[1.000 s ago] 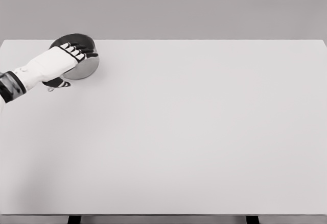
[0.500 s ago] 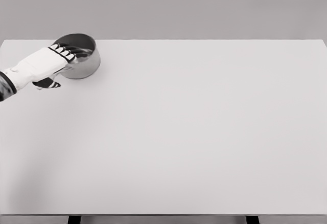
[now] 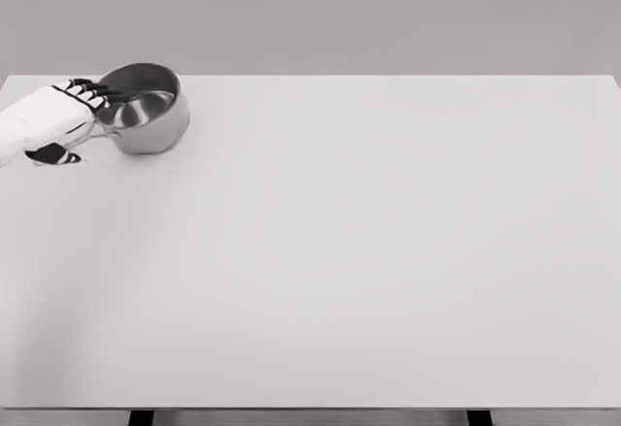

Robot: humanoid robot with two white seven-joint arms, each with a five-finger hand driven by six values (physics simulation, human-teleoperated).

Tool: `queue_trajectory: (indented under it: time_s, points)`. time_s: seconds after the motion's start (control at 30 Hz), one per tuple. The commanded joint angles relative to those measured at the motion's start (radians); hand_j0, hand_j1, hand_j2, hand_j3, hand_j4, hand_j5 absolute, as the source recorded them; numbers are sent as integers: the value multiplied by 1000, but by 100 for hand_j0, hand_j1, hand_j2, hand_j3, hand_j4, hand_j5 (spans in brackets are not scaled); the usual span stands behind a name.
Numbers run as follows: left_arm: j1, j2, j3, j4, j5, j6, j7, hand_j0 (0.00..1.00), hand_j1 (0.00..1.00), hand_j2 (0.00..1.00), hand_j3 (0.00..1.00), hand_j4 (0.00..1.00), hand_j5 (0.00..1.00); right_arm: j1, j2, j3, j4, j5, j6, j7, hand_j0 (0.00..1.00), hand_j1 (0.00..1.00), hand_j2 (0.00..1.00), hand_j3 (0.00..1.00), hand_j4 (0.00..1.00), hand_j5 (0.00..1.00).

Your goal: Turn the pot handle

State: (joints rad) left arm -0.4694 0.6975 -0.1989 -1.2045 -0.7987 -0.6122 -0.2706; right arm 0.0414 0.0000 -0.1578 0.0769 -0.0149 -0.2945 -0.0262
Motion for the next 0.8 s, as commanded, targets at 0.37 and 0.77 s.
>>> queue_trajectory:
  time_s: [0.37, 0.77]
  points:
    - [-48, 8, 9, 66, -13, 1, 1, 100, 100, 100, 100, 100, 100, 0, 0, 0, 0, 0, 0, 0, 100, 100, 100, 100, 100, 100]
    - [-97, -6, 9, 143, -28, 1, 1, 100, 100, 100, 100, 100, 100, 0, 0, 0, 0, 0, 0, 0, 100, 100, 100, 100, 100, 100]
